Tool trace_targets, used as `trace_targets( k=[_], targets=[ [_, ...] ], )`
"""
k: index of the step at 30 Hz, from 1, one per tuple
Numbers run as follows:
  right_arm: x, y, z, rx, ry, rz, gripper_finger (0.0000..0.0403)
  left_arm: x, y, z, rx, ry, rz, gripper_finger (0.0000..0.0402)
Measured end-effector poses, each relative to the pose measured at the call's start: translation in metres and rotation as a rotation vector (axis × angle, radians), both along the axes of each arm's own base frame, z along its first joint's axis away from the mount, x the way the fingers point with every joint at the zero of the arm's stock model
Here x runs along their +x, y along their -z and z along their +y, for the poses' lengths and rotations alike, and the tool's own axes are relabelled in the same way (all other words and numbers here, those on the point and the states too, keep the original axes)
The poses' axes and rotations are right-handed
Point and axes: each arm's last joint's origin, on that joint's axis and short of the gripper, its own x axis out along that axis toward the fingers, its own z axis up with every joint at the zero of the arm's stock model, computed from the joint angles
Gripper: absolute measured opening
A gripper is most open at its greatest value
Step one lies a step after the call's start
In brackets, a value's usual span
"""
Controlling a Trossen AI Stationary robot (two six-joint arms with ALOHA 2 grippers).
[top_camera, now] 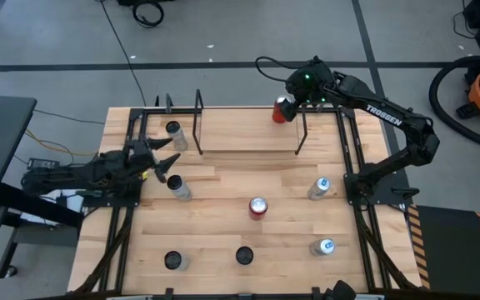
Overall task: Place canned beverage on shelf
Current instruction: Put the top white yellow soda can on the shelf
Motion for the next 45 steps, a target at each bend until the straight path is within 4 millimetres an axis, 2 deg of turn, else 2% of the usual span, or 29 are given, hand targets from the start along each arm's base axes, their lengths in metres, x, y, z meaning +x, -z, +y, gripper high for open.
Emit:
trace_targets(
  k=[3, 6, 10, 14, 20, 26, 33, 38, 45],
  targets=[
    [0.0, 0.0, 0.0, 0.0, 0.0, 0.0, 0.0319, 0.002, 0.0, 0.009, -0.06, -0.185, -0.017, 0.0314],
    [0.0, 0.0, 0.0, 0.0, -0.002, 0.0, 0.0319, 0.003, -0.011, 0.015, -0.111, -0.26, -0.054, 0.0314],
    [0.0, 0.0, 0.001, 0.002, -0.002, 0.003, 0.0319, 0.006, -0.033, 0.021, -0.12, -0.269, -0.015, 0.0314],
    [0.0, 0.001, 0.001, 0.006, -0.003, 0.009, 0.0319, 0.01, -0.053, 0.027, -0.16, -0.262, 0.103, 0.0314],
    [0.0, 0.001, 0.001, 0.006, -0.003, 0.01, 0.0319, 0.02, -0.068, 0.044, -0.268, -0.255, 0.296, 0.0314],
    [0.0, 0.001, 0.001, 0.007, -0.003, 0.011, 0.0319, 0.03, -0.065, 0.072, -0.392, -0.263, 0.401, 0.0314],
    [0.0, 0.001, 0.001, 0.006, -0.005, 0.015, 0.0319, 0.031, -0.058, 0.1, -0.493, -0.344, 0.459, 0.0314],
    [0.0, 0.001, 0.001, 0.005, -0.007, 0.016, 0.0319, 0.032, -0.058, 0.107, -0.508, -0.369, 0.47, 0.0314],
    [0.0, 0.001, 0.001, 0.005, -0.008, 0.017, 0.0319, 0.04, -0.044, 0.113, -0.559, -0.362, 0.562, 0.0314]
  ],
)
